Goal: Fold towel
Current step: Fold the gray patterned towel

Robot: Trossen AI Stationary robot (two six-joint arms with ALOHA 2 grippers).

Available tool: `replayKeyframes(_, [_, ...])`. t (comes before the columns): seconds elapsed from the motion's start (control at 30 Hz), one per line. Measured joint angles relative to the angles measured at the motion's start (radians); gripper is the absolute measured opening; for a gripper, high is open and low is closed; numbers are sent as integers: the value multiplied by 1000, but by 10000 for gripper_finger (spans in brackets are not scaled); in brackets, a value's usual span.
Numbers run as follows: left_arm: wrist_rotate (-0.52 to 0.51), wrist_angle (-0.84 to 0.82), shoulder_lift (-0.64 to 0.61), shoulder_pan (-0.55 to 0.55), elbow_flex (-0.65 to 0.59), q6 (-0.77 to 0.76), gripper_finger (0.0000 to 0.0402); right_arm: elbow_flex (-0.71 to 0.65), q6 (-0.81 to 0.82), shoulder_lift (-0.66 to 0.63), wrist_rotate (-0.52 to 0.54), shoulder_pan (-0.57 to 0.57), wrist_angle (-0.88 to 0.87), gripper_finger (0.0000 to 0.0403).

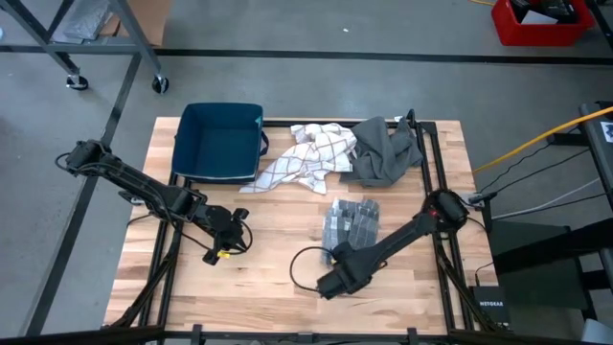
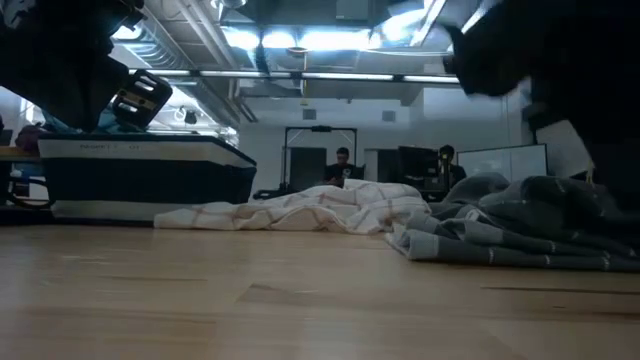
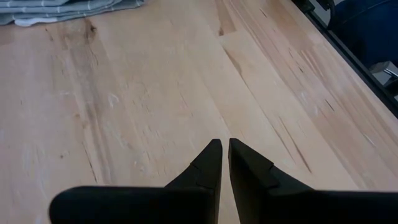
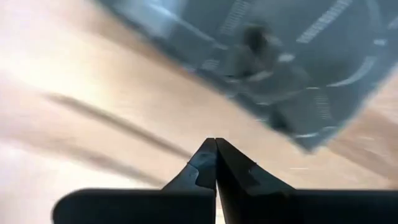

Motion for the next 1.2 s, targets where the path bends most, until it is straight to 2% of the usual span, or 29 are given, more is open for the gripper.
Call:
replayKeyframes(0.2, [0,4,0,0,0,4,21,0,42,-53,221,19,179,6])
replayKeyframes(0.37, [0,10,0,0,0,6,21,0,43,-57,401,-9,209,7])
replayKeyframes(0.6, [-12,10,0,0,0,-121,21,0,-22,-67,420,-84,294,7])
replayKeyframes(0.77, [-11,3,-28,23,29,-239,21,0,-172,-150,572,-100,368,6])
replayKeyframes(0.93, [-12,-4,-126,77,92,-131,21,0,-275,-287,714,-95,322,6])
replayKeyframes(1.2, [-14,-2,-300,179,144,5,21,0,-422,-441,717,-97,286,6])
